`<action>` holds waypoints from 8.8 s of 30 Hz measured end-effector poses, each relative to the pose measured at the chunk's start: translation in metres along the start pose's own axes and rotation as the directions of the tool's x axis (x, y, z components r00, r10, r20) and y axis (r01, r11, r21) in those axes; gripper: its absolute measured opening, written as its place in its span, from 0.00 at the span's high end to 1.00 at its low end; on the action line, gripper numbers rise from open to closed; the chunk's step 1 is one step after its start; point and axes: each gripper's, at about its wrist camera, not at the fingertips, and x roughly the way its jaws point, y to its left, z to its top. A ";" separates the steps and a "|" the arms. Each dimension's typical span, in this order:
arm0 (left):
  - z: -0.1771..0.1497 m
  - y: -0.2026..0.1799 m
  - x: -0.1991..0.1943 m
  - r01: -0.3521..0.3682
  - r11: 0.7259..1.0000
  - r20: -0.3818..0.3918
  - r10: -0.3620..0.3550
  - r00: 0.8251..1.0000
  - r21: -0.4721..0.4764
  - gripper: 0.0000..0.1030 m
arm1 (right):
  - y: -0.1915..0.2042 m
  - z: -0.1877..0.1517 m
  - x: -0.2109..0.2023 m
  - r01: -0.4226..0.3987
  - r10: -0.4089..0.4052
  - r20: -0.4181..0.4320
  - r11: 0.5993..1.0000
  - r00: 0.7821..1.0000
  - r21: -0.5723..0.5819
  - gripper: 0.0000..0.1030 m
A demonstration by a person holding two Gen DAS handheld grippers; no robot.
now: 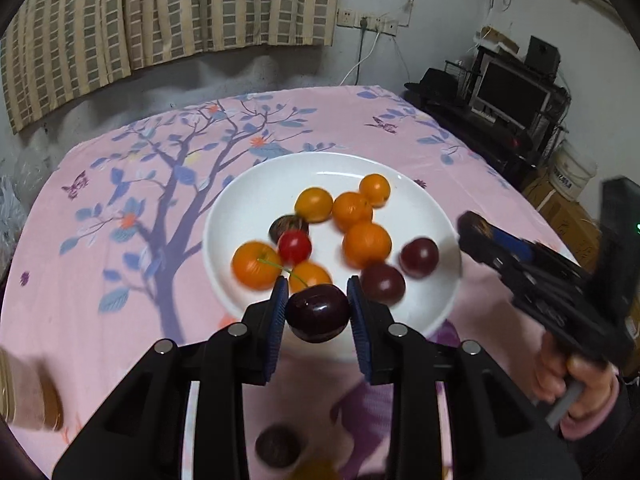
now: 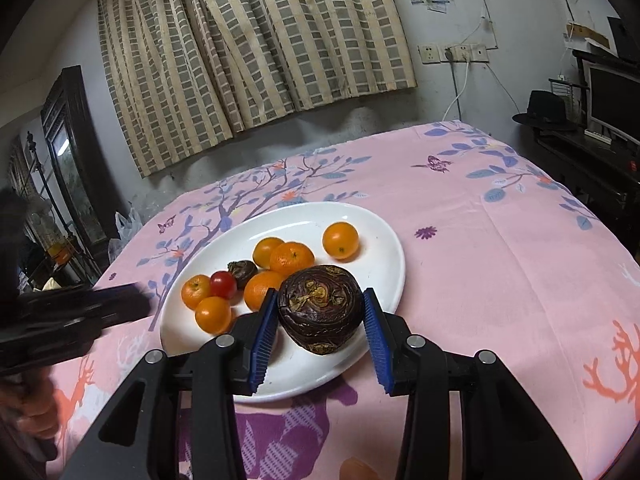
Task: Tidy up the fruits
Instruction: 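Carry both fruits over the white plate and open both tools, then grasp a yellow-brown fruit with the right tool while the left tool grasps a passion fruit, then carry both fruits over the white plate and open both tools, then grasp a dark cherry with the right tool while the left tool grasps a passion fruit, then carry both fruits over the white plate and open both tools, then grasp a small yellow fruit with the right tool while the left tool grasps another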
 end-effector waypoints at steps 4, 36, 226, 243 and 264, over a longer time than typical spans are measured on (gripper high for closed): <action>0.019 -0.007 0.031 -0.041 0.999 -0.007 0.041 0.999 -0.010 0.71 | -0.006 0.003 0.004 0.000 0.000 0.009 1.000 1.000 -0.014 0.58; -0.096 0.094 -0.090 -0.324 0.877 0.087 0.376 0.923 -0.354 0.05 | 0.192 -0.109 -0.010 -0.341 0.161 -0.390 0.824 0.906 -0.452 0.42; 0.043 0.023 0.028 -0.152 0.982 0.057 0.159 0.986 -0.111 0.09 | 0.025 0.057 0.071 0.023 -0.040 -0.241 0.997 0.970 -0.074 0.36; -0.149 0.020 -0.082 -0.106 0.959 0.030 0.118 0.993 -0.263 0.05 | 0.056 -0.098 -0.069 0.034 -0.115 -0.333 0.971 0.936 -0.238 0.34; -0.175 0.012 -0.077 -0.092 0.968 -0.013 0.092 0.996 -0.235 0.05 | 0.051 -0.100 -0.053 0.073 -0.143 -0.340 0.975 0.930 -0.211 0.74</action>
